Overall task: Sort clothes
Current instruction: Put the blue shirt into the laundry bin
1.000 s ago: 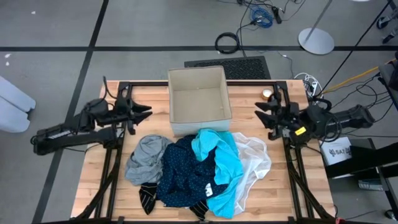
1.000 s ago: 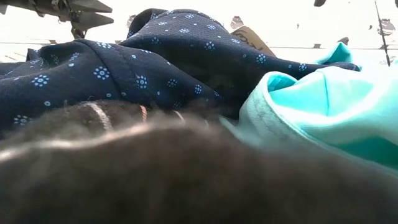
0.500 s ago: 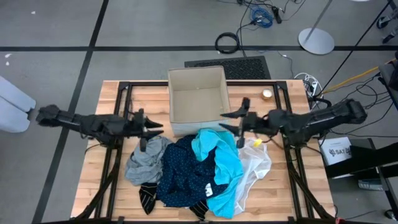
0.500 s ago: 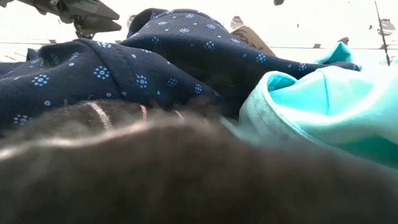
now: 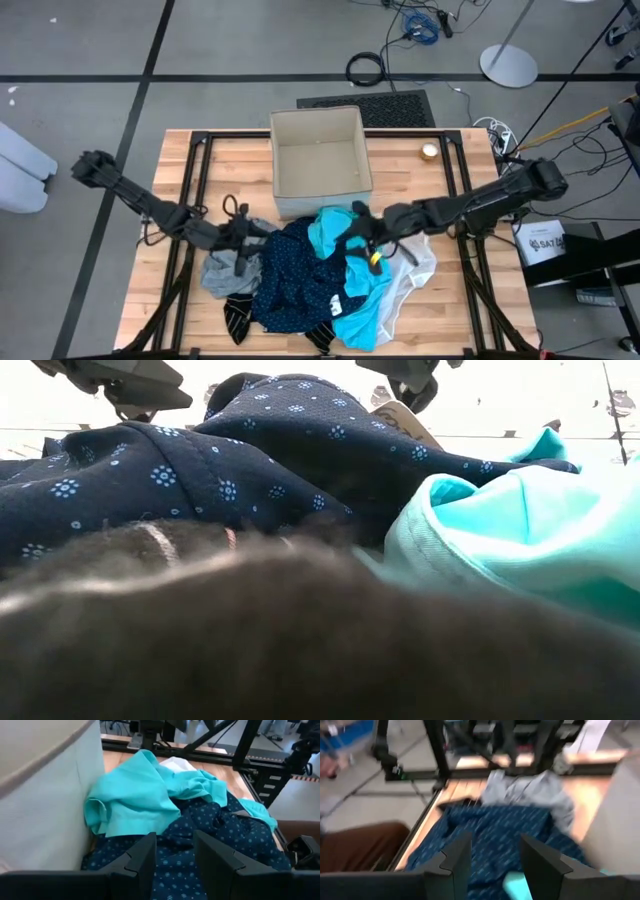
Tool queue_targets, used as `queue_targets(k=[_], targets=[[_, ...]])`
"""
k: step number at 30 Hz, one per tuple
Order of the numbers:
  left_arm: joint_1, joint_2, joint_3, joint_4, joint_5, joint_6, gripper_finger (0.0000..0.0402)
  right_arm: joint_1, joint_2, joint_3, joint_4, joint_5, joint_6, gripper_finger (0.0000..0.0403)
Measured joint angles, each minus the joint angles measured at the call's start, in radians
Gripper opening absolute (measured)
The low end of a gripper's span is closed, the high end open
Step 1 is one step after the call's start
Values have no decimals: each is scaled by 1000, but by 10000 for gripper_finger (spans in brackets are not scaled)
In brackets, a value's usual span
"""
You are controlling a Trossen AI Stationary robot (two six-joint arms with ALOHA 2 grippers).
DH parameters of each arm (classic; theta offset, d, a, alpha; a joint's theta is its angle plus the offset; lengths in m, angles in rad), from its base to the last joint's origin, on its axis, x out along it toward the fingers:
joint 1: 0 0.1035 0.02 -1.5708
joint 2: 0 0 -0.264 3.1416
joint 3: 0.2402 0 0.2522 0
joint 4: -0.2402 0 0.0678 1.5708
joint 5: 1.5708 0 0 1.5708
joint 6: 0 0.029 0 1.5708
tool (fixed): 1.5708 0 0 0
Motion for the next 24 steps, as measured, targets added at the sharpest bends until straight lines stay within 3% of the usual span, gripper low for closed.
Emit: queue_targets(k=[13, 24], targets=[[-8, 113, 0, 95, 1, -26, 138, 126, 291, 366, -594, 43, 105, 152], [-10, 119, 0, 95, 9, -24, 138, 114, 406, 399, -589, 72, 98, 166]])
